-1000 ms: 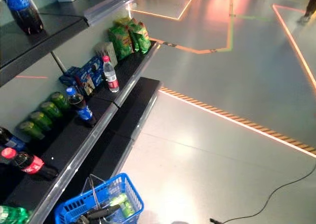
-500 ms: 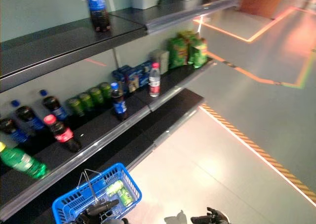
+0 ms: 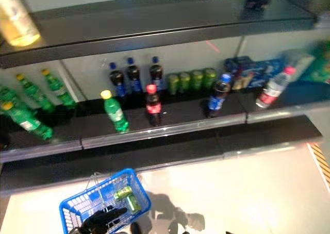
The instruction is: Pick up the drink and place into the basket.
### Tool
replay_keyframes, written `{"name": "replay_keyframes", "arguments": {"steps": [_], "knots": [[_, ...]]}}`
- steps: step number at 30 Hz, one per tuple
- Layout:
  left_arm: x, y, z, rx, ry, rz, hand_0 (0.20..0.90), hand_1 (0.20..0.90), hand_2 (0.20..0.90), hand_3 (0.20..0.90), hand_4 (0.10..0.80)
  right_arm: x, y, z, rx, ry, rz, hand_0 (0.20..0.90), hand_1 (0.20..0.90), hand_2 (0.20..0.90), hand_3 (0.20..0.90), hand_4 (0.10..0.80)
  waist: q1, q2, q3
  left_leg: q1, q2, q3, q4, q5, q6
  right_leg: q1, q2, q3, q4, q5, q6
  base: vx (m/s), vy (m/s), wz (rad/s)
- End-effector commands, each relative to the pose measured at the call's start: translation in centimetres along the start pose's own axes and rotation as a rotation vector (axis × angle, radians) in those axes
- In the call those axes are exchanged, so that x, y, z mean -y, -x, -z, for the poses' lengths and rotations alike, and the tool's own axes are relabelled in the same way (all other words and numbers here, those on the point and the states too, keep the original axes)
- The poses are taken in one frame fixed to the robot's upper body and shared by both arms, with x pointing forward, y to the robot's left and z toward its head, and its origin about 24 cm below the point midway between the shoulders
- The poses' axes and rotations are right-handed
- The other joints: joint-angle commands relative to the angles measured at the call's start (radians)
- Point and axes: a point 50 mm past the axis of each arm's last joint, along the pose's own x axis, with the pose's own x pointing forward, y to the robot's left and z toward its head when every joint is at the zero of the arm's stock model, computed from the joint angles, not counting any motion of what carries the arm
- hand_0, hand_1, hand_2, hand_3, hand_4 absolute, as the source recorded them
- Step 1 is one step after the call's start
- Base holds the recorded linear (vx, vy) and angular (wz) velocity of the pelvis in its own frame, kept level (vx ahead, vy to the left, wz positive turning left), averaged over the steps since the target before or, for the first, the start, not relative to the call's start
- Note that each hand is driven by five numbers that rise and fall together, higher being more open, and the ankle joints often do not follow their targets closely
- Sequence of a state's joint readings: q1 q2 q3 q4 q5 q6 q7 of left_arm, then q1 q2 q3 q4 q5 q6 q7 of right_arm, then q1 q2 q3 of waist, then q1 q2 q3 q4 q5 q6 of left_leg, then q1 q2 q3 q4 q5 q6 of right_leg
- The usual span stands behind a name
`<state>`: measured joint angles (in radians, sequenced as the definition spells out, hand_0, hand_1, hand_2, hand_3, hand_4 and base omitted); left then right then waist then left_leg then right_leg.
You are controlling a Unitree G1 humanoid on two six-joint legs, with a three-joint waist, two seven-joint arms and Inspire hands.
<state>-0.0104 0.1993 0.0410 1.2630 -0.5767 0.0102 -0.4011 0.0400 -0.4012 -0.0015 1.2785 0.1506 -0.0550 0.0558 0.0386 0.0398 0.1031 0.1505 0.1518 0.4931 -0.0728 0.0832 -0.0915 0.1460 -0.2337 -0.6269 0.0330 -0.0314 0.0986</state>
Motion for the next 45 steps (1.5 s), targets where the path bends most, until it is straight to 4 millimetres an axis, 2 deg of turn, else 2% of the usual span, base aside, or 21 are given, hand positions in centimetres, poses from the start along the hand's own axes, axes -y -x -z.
{"name": "replay_keyframes", "arguments": {"steps": [1, 2, 8, 10, 12, 13, 14, 15, 16, 19, 20, 23, 25, 28, 32, 35, 38, 40, 41, 44, 45], "knots": [[-0.9, 0.8, -4.2, 0.168, -0.055, 0.051, 0.300, 0.300, 0.300, 0.200, 0.100, -2.3, -0.4, -1.5, 0.025, -0.026, -0.042, 0.900, 0.900, 0.900, 0.900, 0.800, 0.037, -0.019, -0.016, 0.024, 0.006, -0.030, 0.017, -0.063, -0.033, -0.077, -0.036, 0.036, -0.063, 0.175, 0.071, -0.075, 0.227, 0.90], [-0.9, 0.8, -4.2, 0.167, -0.055, 0.050, 0.300, 0.300, 0.300, 0.200, 0.100, -2.3, -0.4, -1.5, 0.024, -0.030, -0.041, 0.900, 0.900, 0.900, 0.900, 0.800, 0.037, -0.018, -0.017, 0.024, 0.002, -0.033, 0.015, -0.064, -0.031, -0.076, -0.039, 0.036, -0.061, 0.176, 0.074, -0.086, 0.328, 0.55], [-1.8, 1.1, -4.8, 0.161, -0.060, 0.026, 0.300, 0.300, 0.300, 0.200, 0.100, -3.1, -0.3, -0.5, 0.008, -0.044, -0.052, 0.900, 0.900, 0.900, 0.900, 0.800, 0.047, -0.029, -0.019, 0.018, -0.111, -0.084, -0.008, -0.131, 0.044, -0.114, -0.149, 0.057, 0.012, 0.273, 0.128, -0.050, 0.367, 0.46], [-1.9, 1.2, -4.9, 0.162, -0.063, 0.021, 0.300, 0.300, 0.300, 0.200, 0.100, -3.2, -0.3, -0.3, 0.004, -0.034, -0.062, 0.900, 0.900, 0.900, 0.900, 0.800, 0.038, -0.035, -0.020, 0.016, -0.131, -0.101, -0.009, -0.144, 0.062, -0.135, -0.148, 0.101, 0.019, 0.275, 0.128, -0.008, 0.262, 0.29], [-1.7, 1.1, -5.2, 0.157, -0.084, 0.019, 0.300, 0.300, 0.300, 0.200, 0.100, -3.5, -0.2, -0.2, 0.004, -0.052, -0.069, 0.900, 0.900, 0.900, 0.900, 0.800, 0.017, -0.042, -0.015, 0.008, -0.154, -0.143, -0.008, -0.154, 0.085, -0.169, -0.123, 0.206, 0.058, 0.256, 0.118, 0.029, 0.174, 0.38], [-1.7, 1.1, -5.2, 0.155, -0.089, 0.020, 0.300, 0.300, 0.300, 0.200, 0.100, -3.5, -0.2, -0.2, 0.004, -0.057, -0.068, 0.900, 0.900, 0.900, 0.900, 0.800, 0.015, -0.043, -0.015, 0.007, -0.156, -0.147, -0.008, -0.155, 0.087, -0.173, -0.121, 0.217, 0.065, 0.252, 0.117, 0.058, 0.108, 0.89], [-1.5, 1.0, -5.3, 0.139, -0.117, 0.021, 0.300, 0.300, 0.300, 0.200, 0.100, -3.6, -0.3, -0.3, 0.003, -0.086, -0.063, 0.900, 0.900, 0.900, 0.900, 0.800, -0.001, -0.045, -0.013, -0.002, -0.164, -0.182, -0.007, -0.153, 0.101, -0.186, -0.091, 0.298, 0.115, 0.218, 0.104, -0.014, 0.036, 0.93], [-1.4, 0.9, -5.4, 0.136, -0.122, 0.020, 0.300, 0.300, 0.300, 0.200, 0.100, -3.6, -0.3, -0.4, 0.007, -0.091, -0.061, 0.900, 0.900, 0.900, 0.900, 0.800, -0.007, -0.050, -0.011, -0.020, -0.167, -0.184, -0.003, -0.133, 0.109, -0.197, -0.083, 0.309, 0.124, 0.221, 0.083, 0.002, 0.019, 0.98], [-1.5, 0.9, -5.3, 0.134, -0.118, 0.014, 0.300, 0.300, 0.300, 0.200, 0.100, -3.5, -0.3, -0.5, 0.009, -0.085, -0.066, 0.900, 0.900, 0.900, 0.900, 0.800, -0.013, -0.051, -0.013, -0.022, -0.170, -0.208, -0.003, -0.133, 0.113, -0.198, -0.073, 0.347, 0.131, 0.214, 0.081, -0.014, -0.045, 0.55], [-1.6, 1.0, -5.2, 0.135, -0.104, 0.018, 0.300, 0.300, 0.300, 0.200, 0.100, -3.4, -0.3, -0.6, 0.008, -0.070, -0.072, 0.900, 0.900, 0.900, 0.900, 0.800, -0.019, -0.056, -0.018, -0.022, -0.171, -0.236, -0.003, -0.132, 0.108, -0.196, -0.073, 0.391, 0.068, 0.226, 0.083, 0.081, -0.116, 0.27], [-1.6, 1.0, -5.2, 0.135, -0.103, 0.021, 0.300, 0.300, 0.300, 0.200, 0.100, -3.4, -0.3, -0.4, 0.001, -0.069, -0.070, 0.900, 0.900, 0.900, 0.900, 0.800, -0.022, -0.060, -0.018, -0.017, -0.170, -0.241, -0.001, -0.138, 0.101, -0.200, -0.094, 0.405, 0.015, 0.263, 0.093, 0.133, -0.228, 0.03], [-1.9, 1.2, -5.4, 0.138, -0.116, 0.022, 0.300, 0.300, 0.300, 0.200, 0.100, -3.4, -0.3, -0.4, -0.009, -0.080, -0.068, 0.900, 0.900, 0.900, 0.900, 0.800, -0.023, -0.062, -0.002, 0.000, -0.151, -0.222, 0.005, -0.153, 0.090, -0.224, -0.150, 0.399, -0.003, 0.340, 0.121, 0.116, -0.263, -0.02], [-2.0, 1.3, -5.7, 0.148, -0.121, 0.020, 0.300, 0.300, 0.300, 0.200, 0.100, -3.5, -0.3, -0.5, -0.007, -0.083, -0.074, 0.900, 0.900, 0.900, 0.900, 0.800, -0.024, -0.062, 0.009, 0.009, -0.130, -0.193, 0.022, -0.166, 0.088, -0.234, -0.165, 0.381, 0.025, 0.343, 0.127, 0.043, -0.309, -0.03], [-1.7, 1.2, -6.6, 0.193, -0.107, 0.018, 0.300, 0.300, 0.300, 0.200, 0.100, -3.8, -0.4, -0.9, -0.001, -0.063, -0.085, 0.900, 0.900, 0.900, 0.900, 0.800, -0.026, -0.059, 0.011, -0.017, -0.075, -0.155, 0.079, -0.165, 0.075, -0.215, -0.126, 0.338, 0.018, 0.252, 0.105, 0.035, -0.368, -0.11], [-1.8, 1.3, -6.7, 0.208, -0.095, 0.007, 0.300, 0.300, 0.300, 0.200, 0.100, -4.2, -0.4, -1.0, 0.004, -0.048, -0.099, 0.900, 0.900, 0.900, 0.900, 0.800, -0.031, -0.058, 0.001, -0.025, -0.022, -0.181, 0.126, -0.157, 0.046, -0.184, -0.050, 0.354, 0.006, 0.162, 0.083, 0.130, -0.382, -0.14], [-1.3, 1.1, -6.0, 0.198, -0.096, 0.036, 0.300, 0.300, 0.300, 0.200, 0.100, -4.0, -0.5, -1.8, 0.017, -0.037, -0.103, 0.900, 0.900, 0.900, 0.900, 0.800, -0.026, -0.057, 0.004, -0.075, 0.047, -0.220, 0.242, -0.111, -0.001, -0.141, 0.008, 0.361, 0.010, 0.113, 0.030, 0.129, -0.377, 0.22], [-0.2, 0.8, -5.5, 0.208, -0.079, 0.090, 0.300, 0.300, 0.300, 0.200, 0.100, -3.3, -0.5, -2.4, 0.038, -0.010, -0.092, 0.900, 0.900, 0.900, 0.900, 0.800, -0.017, -0.055, 0.016, -0.147, 0.055, -0.270, 0.377, -0.053, -0.013, -0.113, 0.034, 0.364, -0.013, 0.099, -0.008, 0.034, -0.190, 0.12], [0.7, 0.5, -5.1, 0.190, -0.101, 0.134, 0.300, 0.300, 0.300, 0.200, 0.100, -2.5, -0.5, -2.4, 0.042, -0.036, -0.057, 0.900, 0.900, 0.900, 0.900, 0.800, -0.014, -0.056, 0.025, -0.168, 0.056, -0.251, 0.414, -0.061, -0.013, -0.090, 0.038, 0.347, -0.041, 0.098, -0.018, 0.002, -0.118, 0.03], [0.9, 0.4, -4.9, 0.184, -0.110, 0.141, 0.300, 0.300, 0.300, 0.200, 0.100, -2.3, -0.5, -2.4, 0.044, -0.044, -0.050, 0.900, 0.900, 0.900, 0.900, 0.800, -0.011, -0.056, 0.028, -0.168, 0.031, -0.256, 0.395, -0.079, -0.006, -0.087, 0.038, 0.343, -0.050, 0.101, -0.015, 0.022, -0.024, 0.13], [0.7, 0.4, -4.2, 0.180, -0.092, 0.127, 0.300, 0.300, 0.300, 0.200, 0.100, -2.0, -0.5, -2.7, 0.050, -0.019, -0.054, 0.900, 0.900, 0.900, 0.900, 0.800, -0.001, -0.043, 0.031, -0.140, -0.100, -0.311, 0.258, -0.143, 0.027, -0.086, 0.065, 0.378, -0.078, 0.112, -0.004, 0.080, 0.027, 0.08], [0.5, 0.5, -4.2, 0.179, -0.086, 0.120, 0.300, 0.300, 0.300, 0.200, 0.100, -2.0, -0.5, -2.6, 0.049, -0.012, -0.057, 0.900, 0.900, 0.900, 0.900, 0.800, 0.002, -0.036, 0.030, -0.130, -0.124, -0.331, 0.214, -0.141, 0.031, -0.085, 0.077, 0.388, -0.084, 0.113, -0.002, 0.112, 0.039, -0.02]]}}
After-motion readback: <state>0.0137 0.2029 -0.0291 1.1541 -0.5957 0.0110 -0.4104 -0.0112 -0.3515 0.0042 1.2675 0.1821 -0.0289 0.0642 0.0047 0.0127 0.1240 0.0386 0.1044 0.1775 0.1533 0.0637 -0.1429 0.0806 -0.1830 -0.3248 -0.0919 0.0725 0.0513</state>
